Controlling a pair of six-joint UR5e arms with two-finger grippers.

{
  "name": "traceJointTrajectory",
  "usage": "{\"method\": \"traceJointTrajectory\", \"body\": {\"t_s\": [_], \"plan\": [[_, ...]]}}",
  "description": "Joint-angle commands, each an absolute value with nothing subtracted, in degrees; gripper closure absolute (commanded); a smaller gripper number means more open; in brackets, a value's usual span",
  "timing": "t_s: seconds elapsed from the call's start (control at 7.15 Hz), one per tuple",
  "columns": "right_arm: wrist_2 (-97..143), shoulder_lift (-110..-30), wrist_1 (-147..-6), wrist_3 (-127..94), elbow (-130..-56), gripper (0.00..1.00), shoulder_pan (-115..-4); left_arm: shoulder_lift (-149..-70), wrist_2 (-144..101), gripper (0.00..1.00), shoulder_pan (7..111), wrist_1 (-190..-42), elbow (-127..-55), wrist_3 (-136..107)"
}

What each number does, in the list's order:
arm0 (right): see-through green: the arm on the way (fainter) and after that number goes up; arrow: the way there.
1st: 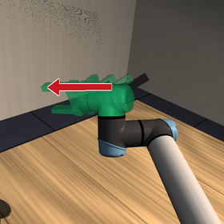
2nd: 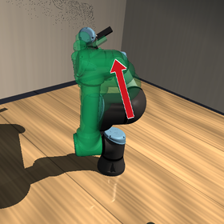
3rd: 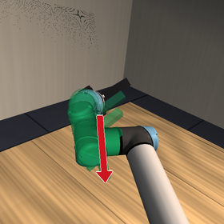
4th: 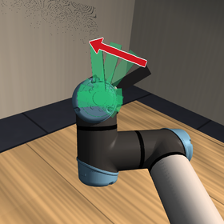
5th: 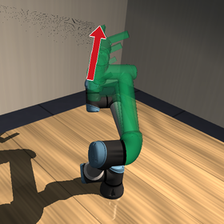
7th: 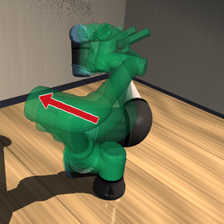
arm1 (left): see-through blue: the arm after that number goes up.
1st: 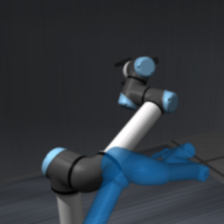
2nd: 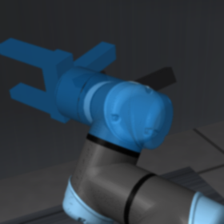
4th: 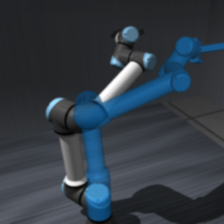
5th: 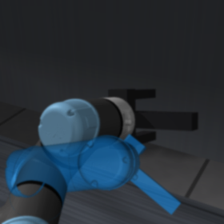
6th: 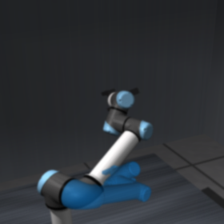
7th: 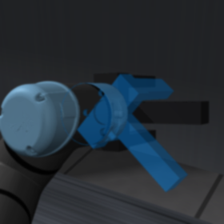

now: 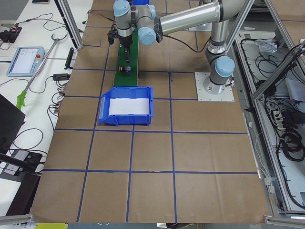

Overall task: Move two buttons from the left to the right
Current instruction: 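Release the red button with left gripper while right gripper descends on yellow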

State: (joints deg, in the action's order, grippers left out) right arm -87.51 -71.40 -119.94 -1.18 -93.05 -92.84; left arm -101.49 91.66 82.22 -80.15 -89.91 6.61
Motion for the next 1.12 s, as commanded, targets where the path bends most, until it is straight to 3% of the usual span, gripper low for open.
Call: {"method": "traceJointTrajectory", "body": {"t_s": [0.0, 0.28, 0.98], "plan": [[-85.34, -70.66, -119.71, -1.32, -93.25, 0.0, -92.9, -95.65, 91.5, 0.0, 83.84, -89.44, -89.12, 3.28], [-84.55, -69.62, -120.93, -2.54, -93.34, 0.0, -92.9, -91.77, 91.76, 0.0, 86.13, -89.82, -91.22, 2.72], [-83.41, -64.34, -122.52, -4.04, -93.6, 0.01, -92.99, -92.28, 91.23, 0.0, 87.62, -88.77, -91.5, -0.17]]}}
